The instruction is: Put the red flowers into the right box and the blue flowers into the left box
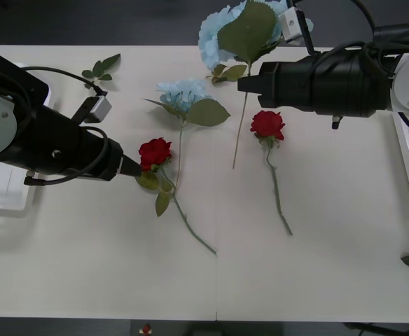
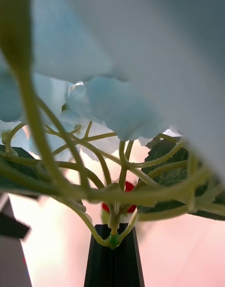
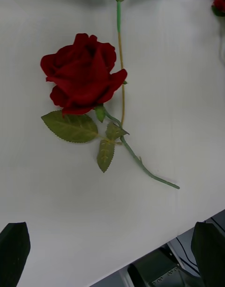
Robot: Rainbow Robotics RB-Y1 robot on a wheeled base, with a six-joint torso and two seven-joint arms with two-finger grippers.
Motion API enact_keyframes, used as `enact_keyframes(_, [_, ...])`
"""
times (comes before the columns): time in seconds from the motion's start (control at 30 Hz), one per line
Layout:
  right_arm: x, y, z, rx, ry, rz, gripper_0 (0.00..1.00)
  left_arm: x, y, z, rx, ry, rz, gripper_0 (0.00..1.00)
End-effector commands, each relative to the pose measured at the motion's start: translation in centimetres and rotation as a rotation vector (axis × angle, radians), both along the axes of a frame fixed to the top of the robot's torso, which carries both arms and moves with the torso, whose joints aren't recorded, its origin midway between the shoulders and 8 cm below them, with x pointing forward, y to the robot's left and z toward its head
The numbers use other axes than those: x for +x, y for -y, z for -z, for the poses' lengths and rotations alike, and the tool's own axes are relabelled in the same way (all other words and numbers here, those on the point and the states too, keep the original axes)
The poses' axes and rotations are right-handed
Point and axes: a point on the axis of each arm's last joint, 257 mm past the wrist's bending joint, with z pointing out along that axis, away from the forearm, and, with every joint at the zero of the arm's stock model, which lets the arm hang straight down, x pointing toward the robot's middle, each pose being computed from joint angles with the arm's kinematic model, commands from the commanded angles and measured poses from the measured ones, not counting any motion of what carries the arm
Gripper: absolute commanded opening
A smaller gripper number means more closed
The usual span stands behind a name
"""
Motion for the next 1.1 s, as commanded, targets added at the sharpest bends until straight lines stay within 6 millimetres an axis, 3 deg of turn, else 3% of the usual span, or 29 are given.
enact_keyframes(0.03, [-0.1,-2.6,-3.9,0.075,0.133,-0.044,0.00,-0.8,3.2,-2.0,-0.053,0.076,0.156,1.00])
enact_keyframes(0.27, [-0.5,-5.3,-8.1,0.249,0.153,-0.058,0.00,-2.5,5.9,-5.1,-0.175,0.160,0.362,1.00])
enact_keyframes(0.43, [-1.2,-6.3,-9.9,0.360,0.099,-0.085,0.00,-2.9,6.8,-7.5,-0.267,0.222,0.455,1.00])
enact_keyframes(0.63, [-1.9,-7.1,-10.3,0.405,0.066,-0.108,0.00,-2.9,6.9,-9.5,-0.401,0.279,0.543,1.00])
enact_keyframes(0.9, [-2.3,-7.8,-10.5,0.427,0.052,-0.120,0.00,-0.9,4.7,-10.7,-0.406,0.355,0.603,1.00])
enact_keyframes(1.1, [-2.3,-7.9,-10.6,0.435,0.047,-0.123,0.00,-0.4,5.4,-11.4,-0.424,0.354,0.624,1.00])
